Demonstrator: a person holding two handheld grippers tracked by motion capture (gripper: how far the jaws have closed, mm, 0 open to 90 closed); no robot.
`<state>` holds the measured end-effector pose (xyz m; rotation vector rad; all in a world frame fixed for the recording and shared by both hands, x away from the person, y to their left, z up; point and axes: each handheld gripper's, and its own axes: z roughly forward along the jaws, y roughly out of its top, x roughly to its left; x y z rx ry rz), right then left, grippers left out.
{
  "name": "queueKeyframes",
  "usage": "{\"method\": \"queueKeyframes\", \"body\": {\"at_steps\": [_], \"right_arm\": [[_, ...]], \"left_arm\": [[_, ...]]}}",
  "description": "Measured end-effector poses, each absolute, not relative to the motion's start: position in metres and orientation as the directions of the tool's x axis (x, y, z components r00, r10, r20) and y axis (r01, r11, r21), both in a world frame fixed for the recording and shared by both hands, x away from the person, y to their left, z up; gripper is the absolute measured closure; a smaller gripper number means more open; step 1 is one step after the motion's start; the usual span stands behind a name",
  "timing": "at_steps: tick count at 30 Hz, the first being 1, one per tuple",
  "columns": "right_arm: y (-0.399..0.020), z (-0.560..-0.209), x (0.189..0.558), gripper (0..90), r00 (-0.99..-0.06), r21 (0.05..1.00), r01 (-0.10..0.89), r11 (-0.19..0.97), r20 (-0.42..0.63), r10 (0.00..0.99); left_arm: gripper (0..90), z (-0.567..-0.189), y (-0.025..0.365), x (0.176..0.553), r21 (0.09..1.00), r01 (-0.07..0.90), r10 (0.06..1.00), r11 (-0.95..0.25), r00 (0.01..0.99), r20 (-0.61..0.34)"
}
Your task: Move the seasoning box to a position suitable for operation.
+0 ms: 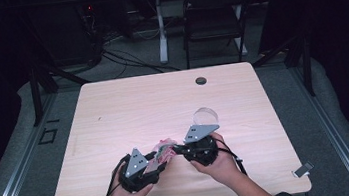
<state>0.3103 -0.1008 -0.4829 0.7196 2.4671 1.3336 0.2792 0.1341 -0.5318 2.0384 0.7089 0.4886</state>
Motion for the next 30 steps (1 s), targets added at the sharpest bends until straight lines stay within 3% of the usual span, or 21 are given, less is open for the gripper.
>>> {"method": "queueKeyframes", "body": {"at_steps": [3,12,25,30], "right_arm": [[-0.1,-0.483,0.311,90.0,-0.85,0.837,0.304,0.456,0.022,0.527],[-0.099,-0.482,0.311,90.0,-0.851,0.837,0.29,0.463,0.005,0.525],[-0.101,-0.483,0.308,89.3,-0.85,0.835,0.291,0.467,0.001,0.527],[-0.102,-0.483,0.307,89.4,-0.846,0.834,0.293,0.467,-0.002,0.533]], "left_arm": [[39.4,-0.54,0.136,0.282,0.848,0.321,0.669,-0.42,0.742,0.05],[32.6,-0.561,0.141,0.297,0.79,0.437,0.702,-0.431,0.712,-0.01],[26.4,-0.577,0.133,0.309,0.775,0.459,0.702,-0.435,0.712,-0.028],[26.5,-0.585,0.125,0.313,0.752,0.446,0.693,-0.485,0.721,0.019]]}}
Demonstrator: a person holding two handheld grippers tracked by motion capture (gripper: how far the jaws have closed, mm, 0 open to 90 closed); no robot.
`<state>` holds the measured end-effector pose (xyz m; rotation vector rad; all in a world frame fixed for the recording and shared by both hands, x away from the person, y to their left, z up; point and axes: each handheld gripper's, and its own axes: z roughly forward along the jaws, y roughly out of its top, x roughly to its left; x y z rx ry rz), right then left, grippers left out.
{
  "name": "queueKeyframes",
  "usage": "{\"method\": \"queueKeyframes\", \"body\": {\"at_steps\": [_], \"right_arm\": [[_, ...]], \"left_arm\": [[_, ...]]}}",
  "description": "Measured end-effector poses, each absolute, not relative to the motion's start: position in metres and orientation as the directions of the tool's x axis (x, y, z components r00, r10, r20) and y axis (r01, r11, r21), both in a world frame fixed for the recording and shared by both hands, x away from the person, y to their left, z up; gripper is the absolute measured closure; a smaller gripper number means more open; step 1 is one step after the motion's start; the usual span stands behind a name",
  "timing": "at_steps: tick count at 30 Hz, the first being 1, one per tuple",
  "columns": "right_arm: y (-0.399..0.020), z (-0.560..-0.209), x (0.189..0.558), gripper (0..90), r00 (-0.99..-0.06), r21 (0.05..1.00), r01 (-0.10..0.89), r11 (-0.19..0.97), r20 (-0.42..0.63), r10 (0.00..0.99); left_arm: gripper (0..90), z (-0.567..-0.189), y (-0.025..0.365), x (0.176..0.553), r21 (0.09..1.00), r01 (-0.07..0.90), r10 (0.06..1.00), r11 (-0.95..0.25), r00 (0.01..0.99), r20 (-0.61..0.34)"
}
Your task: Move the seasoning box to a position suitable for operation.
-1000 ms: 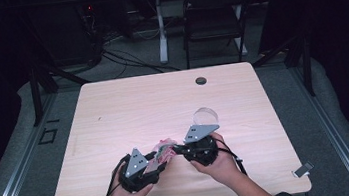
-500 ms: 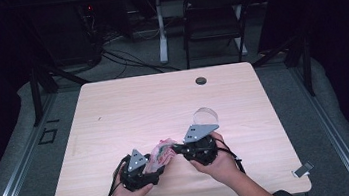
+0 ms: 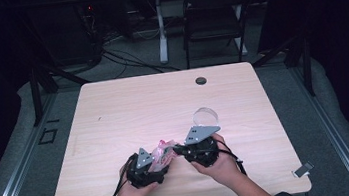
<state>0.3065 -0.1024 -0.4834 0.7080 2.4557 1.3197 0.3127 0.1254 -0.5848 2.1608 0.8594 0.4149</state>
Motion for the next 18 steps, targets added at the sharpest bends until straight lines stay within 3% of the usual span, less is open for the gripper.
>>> {"method": "queueKeyframes", "body": {"at_steps": [9,18], "right_arm": [[-0.1046,-0.484,0.3048,89.0,-0.842,0.834,0.294,0.466,-0.004,0.539],[-0.1043,-0.4844,0.304,87.9,-0.842,0.836,0.293,0.464,-0.004,0.54]], "left_arm": [[27.2,-0.5878,0.1225,0.3164,0.726,0.464,0.69,-0.508,0.723,0.022],[21.3,-0.5885,0.1222,0.3183,0.712,0.515,0.724,-0.477,0.689,-0.014]]}}
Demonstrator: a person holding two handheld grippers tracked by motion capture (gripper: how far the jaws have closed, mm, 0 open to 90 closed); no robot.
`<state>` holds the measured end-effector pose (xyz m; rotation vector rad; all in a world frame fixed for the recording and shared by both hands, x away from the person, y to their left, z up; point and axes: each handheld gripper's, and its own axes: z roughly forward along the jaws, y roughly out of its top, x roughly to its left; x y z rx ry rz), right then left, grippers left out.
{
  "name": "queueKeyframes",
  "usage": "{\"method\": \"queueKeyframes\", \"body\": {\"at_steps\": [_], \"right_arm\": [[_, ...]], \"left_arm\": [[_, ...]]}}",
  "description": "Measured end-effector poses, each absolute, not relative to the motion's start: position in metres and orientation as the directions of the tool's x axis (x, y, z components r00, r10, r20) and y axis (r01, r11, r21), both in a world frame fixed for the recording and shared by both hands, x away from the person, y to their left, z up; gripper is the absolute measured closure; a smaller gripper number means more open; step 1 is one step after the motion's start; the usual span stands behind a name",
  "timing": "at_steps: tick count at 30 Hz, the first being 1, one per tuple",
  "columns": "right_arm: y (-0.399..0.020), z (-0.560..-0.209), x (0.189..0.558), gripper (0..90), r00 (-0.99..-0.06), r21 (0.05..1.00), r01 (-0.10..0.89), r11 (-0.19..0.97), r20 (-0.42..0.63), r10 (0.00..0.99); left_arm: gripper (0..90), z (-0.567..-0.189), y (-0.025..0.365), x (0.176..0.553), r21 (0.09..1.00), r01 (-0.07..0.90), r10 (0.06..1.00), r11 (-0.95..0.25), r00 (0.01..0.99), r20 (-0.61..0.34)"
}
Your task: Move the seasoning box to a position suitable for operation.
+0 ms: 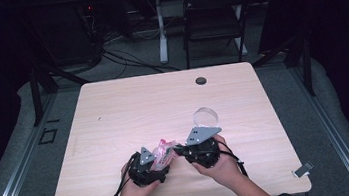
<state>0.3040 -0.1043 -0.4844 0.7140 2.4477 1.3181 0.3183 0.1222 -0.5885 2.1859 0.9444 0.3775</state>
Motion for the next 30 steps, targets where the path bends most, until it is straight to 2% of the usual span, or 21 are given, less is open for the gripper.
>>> {"method": "queueKeyframes", "body": {"at_steps": [3,8,17,30], "right_arm": [[-0.1044,-0.4846,0.3041,87.7,-0.841,0.836,0.294,0.463,-0.004,0.541],[-0.1036,-0.4849,0.3034,87.2,-0.839,0.839,0.294,0.458,-0.004,0.544],[-0.1031,-0.4847,0.3028,86.4,-0.84,0.841,0.294,0.455,0.0,0.543],[-0.1033,-0.4847,0.3029,85.5,-0.84,0.844,0.291,0.45,0.0,0.542]], "left_arm": [[17.1,-0.5891,0.121,0.3176,0.711,0.508,0.717,-0.487,0.697,-0.008],[16.2,-0.5891,0.121,0.3179,0.709,0.512,0.719,-0.485,0.695,-0.01],[29.2,-0.5882,0.1221,0.3164,0.723,0.506,0.726,-0.471,0.688,-0.009],[34.0,-0.5879,0.1204,0.3143,0.733,0.492,0.738,-0.469,0.674,0.02]]}}
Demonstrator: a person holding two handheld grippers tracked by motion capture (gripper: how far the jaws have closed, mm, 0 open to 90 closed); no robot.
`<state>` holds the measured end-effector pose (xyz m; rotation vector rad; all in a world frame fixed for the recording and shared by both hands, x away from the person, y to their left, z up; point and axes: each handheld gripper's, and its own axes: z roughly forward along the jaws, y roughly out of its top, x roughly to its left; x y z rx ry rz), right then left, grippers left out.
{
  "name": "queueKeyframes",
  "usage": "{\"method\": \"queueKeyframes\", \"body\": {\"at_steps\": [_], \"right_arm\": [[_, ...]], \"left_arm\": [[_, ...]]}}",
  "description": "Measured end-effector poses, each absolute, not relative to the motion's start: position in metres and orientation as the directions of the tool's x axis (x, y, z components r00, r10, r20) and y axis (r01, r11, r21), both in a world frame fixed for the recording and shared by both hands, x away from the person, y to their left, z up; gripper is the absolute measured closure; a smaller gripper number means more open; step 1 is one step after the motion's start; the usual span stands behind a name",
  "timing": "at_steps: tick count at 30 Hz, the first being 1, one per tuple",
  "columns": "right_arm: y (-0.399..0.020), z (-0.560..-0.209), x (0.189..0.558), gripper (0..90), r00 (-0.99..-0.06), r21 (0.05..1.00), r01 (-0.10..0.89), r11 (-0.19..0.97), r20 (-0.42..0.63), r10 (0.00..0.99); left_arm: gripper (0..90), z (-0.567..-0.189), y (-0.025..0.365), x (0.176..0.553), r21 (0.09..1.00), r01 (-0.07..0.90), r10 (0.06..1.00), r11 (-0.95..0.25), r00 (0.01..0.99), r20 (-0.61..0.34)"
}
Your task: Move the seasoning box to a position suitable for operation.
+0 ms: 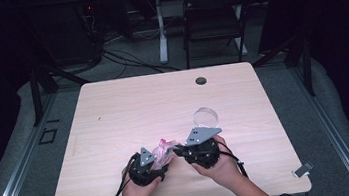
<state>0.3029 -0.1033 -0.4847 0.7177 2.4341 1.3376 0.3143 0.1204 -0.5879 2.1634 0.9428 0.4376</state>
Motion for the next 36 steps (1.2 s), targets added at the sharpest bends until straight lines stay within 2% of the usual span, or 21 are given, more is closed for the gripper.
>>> {"method": "queueKeyframes", "body": {"at_steps": [10,27,36], "right_arm": [[-0.1044,-0.4842,0.3028,84.6,-0.839,0.844,0.294,0.449,0.003,0.545],[-0.1059,-0.4831,0.3031,81.9,-0.839,0.852,0.291,0.435,0.009,0.543],[-0.1081,-0.4818,0.3032,79.9,-0.837,0.855,0.291,0.429,0.01,0.547]], "left_arm": [[42.4,-0.5874,0.1175,0.3123,0.739,0.478,0.754,-0.475,0.654,0.061],[53.9,-0.5862,0.1203,0.3116,0.756,0.452,0.751,-0.474,0.656,0.079],[57.8,-0.5816,0.1199,0.3121,0.748,0.431,0.735,-0.505,0.669,0.111]]}}
